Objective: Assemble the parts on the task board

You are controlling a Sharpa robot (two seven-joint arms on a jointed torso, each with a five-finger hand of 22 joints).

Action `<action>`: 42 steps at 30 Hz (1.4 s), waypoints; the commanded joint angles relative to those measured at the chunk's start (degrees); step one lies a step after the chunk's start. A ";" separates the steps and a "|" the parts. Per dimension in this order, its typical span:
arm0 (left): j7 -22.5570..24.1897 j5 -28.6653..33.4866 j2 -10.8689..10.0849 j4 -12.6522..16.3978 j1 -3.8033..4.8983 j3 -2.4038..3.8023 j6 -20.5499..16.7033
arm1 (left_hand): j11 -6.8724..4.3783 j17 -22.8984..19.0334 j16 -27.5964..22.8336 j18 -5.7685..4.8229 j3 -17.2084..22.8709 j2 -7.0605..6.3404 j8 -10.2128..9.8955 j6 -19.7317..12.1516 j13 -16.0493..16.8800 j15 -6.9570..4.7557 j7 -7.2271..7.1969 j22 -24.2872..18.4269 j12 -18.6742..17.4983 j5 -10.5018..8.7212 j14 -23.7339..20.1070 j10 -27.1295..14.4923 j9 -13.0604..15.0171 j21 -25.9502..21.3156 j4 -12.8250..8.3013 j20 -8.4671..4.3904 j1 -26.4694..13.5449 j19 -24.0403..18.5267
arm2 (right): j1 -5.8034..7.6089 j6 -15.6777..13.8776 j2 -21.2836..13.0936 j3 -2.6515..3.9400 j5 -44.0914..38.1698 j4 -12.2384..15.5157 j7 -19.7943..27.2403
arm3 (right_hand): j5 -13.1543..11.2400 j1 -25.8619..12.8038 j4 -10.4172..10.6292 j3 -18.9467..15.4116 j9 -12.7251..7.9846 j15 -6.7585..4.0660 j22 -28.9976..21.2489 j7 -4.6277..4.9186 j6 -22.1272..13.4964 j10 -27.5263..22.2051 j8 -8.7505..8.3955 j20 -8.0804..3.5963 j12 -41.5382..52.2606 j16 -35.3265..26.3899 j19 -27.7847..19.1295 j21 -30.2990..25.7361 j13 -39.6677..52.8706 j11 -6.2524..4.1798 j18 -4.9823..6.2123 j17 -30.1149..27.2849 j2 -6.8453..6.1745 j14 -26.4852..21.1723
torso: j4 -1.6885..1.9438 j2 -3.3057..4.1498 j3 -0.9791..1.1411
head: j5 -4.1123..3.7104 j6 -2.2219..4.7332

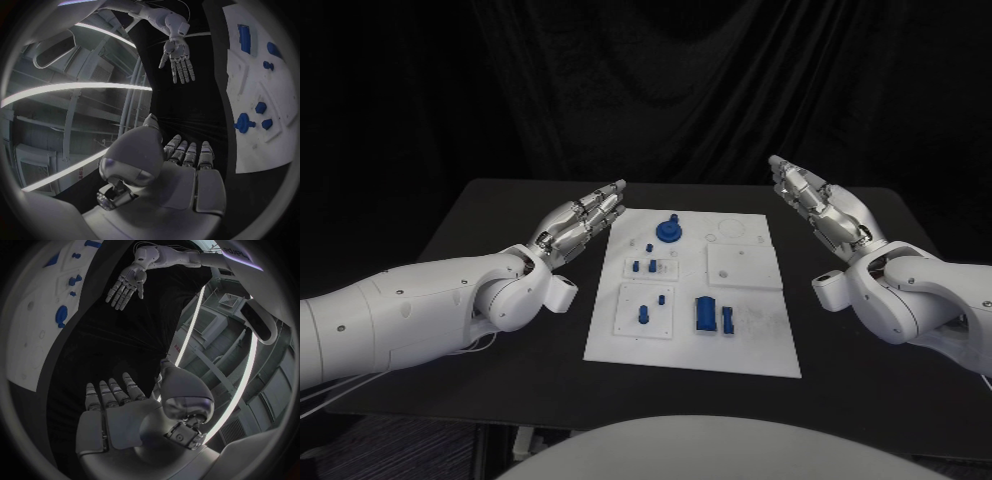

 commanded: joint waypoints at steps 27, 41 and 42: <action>-8.26 9.09 4.26 6.82 -2.65 11.32 -38.66 | -1.27 -0.07 -0.21 -7.55 15.38 -15.04 -1.10 -9.20 -0.37 -0.70 -2.43 -0.25 -0.38 -15.59 0.07 -1.27 -0.98 -0.34 -15.32 -3.37 -51.91 -0.28 | -8.28 -20.24 13.41 14.14 20.15 -3.38 -5.59 | -10.00 -31.59 -8.74 1.48 -0.60 -6.55 -1.32 -0.02 -8.02 -0.11 -3.61 -9.06 -7.91 -3.81 -0.20 -0.20 -1.33 -5.74 -0.40 -0.13 -5.39 -0.17 | -2.02 -1.11 0.01 | -3.02 15.52; -8.91 9.79 4.59 7.34 -2.86 12.19 -41.63 | -1.27 -0.07 -0.21 -7.55 15.38 -15.04 -1.10 -9.20 -0.37 -0.70 -2.43 -0.25 -0.38 -15.59 0.07 -1.27 -0.98 -0.34 -15.32 -3.37 -59.21 -0.28 | -8.28 -20.24 13.41 14.14 20.15 -3.38 -5.59 | -10.00 -31.59 -8.74 1.48 -0.60 -6.55 -1.32 -0.02 -8.02 -0.11 -3.61 -9.06 -7.91 -3.81 -0.20 -0.20 -1.33 -5.74 -0.40 -0.13 -5.39 -0.17 | -2.03 -1.12 0.01 | -3.03 15.58; -8.91 9.79 4.59 7.34 -2.86 12.19 -41.63 | -1.27 -0.07 -0.21 -7.55 15.38 -15.04 -1.10 -9.20 -0.37 -0.70 -2.43 -0.25 -0.38 -15.59 0.07 -1.27 -0.98 -0.34 -15.32 -3.37 -59.61 -0.28 | -8.28 -20.24 13.41 14.14 20.15 -3.38 -5.59 | -10.00 -31.59 -8.74 1.48 -0.60 -6.55 -1.32 -0.02 -8.02 -0.11 -3.61 -9.06 -7.91 -3.81 -0.20 -0.20 -1.33 -5.74 -0.40 -0.13 -5.39 -0.17 | -2.03 -1.12 0.01 | -3.03 15.58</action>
